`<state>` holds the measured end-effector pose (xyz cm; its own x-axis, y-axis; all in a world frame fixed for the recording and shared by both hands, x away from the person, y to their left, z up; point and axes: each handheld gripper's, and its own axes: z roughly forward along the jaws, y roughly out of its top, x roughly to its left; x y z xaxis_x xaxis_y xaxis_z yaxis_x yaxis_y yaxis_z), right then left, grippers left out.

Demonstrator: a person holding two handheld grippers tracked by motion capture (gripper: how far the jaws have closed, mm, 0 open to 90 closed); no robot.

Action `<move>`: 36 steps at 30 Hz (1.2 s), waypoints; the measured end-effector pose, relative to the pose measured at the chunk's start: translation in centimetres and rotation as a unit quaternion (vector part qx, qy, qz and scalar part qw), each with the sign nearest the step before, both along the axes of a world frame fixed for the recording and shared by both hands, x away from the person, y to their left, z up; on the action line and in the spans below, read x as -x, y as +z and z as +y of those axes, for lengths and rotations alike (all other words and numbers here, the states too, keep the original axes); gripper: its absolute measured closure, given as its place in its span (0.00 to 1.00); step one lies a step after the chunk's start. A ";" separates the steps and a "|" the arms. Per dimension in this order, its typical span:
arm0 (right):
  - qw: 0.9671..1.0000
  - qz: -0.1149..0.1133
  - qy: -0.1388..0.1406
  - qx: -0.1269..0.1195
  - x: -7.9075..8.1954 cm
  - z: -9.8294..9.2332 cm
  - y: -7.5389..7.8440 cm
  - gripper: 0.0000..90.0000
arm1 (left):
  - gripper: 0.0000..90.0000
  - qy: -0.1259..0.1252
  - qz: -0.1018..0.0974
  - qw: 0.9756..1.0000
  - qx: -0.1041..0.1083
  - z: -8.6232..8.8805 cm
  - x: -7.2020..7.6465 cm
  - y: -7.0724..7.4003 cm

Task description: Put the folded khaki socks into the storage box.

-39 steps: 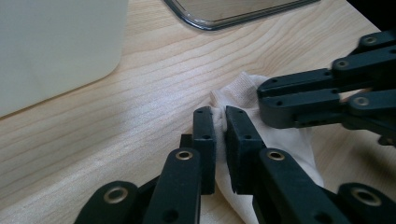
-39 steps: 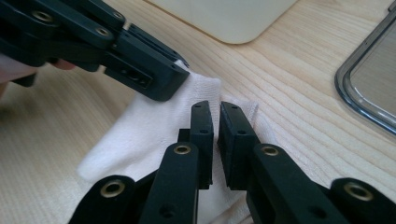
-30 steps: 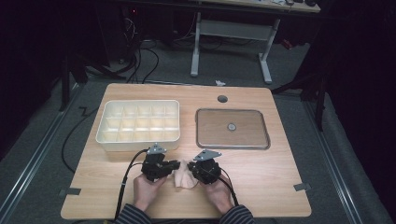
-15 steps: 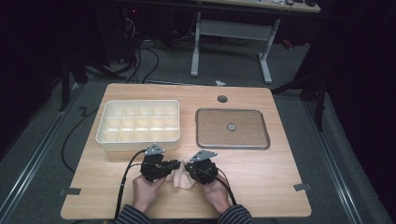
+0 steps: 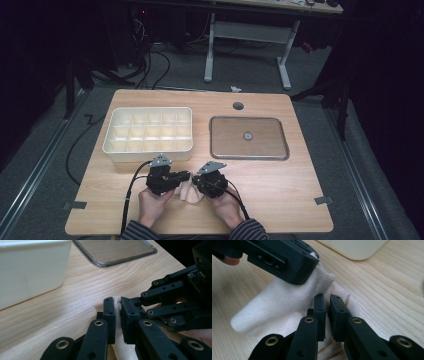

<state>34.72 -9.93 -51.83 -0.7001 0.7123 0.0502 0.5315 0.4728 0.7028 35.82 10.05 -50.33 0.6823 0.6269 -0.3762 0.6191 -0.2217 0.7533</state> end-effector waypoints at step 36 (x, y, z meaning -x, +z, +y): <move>0.999 -0.033 -0.033 -0.026 1.5 -1.7 1.6 0.68 | 0.93 0.034 -0.005 0.999 -0.013 1.3 0.5 0.6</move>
<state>33.22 -11.66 -50.22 -0.6552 0.7541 0.0450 0.5124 0.3998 0.7600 35.34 11.33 -49.72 0.6420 0.6806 -0.3529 0.6256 -0.1991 0.7543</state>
